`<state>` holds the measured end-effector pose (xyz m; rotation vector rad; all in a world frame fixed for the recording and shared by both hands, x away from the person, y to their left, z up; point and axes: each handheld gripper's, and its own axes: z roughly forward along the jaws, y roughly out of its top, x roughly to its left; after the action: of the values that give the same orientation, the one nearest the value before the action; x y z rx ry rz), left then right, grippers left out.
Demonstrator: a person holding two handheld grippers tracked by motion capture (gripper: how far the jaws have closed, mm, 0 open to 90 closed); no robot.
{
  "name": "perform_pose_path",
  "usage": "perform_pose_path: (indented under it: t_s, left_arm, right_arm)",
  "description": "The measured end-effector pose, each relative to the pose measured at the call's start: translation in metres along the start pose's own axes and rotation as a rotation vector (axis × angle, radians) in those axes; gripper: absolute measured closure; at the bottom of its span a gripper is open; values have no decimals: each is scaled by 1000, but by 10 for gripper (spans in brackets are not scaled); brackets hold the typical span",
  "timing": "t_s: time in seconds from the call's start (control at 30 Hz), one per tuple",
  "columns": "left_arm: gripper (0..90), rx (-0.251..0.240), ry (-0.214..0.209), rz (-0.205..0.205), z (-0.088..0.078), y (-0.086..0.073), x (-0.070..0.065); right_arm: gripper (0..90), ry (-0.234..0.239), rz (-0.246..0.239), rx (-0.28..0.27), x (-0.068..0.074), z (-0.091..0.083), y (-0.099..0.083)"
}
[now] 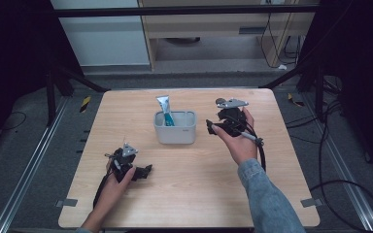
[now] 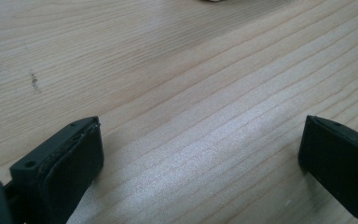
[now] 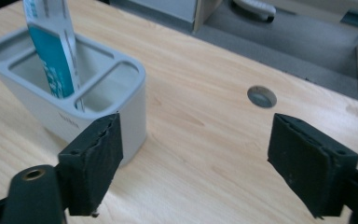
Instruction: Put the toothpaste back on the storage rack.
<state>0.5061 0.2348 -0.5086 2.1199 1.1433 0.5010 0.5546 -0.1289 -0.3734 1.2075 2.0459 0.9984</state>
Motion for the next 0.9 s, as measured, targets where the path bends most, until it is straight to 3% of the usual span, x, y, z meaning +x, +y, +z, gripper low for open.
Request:
perform_pose_path:
  t_s: [0.3,0.6,0.9]
  left_arm:
    - [0,1,1,0,0,0,0]
    - [0,1,1,1,0,0,0]
    - [0,0,0,0,0,0,0]
  right_arm:
    - [155,-7,43,16,-18,-4,-17]
    - [124,-35,97,71,-46,2,-48]
    - [112,-34,107,108,-57,7,-69]
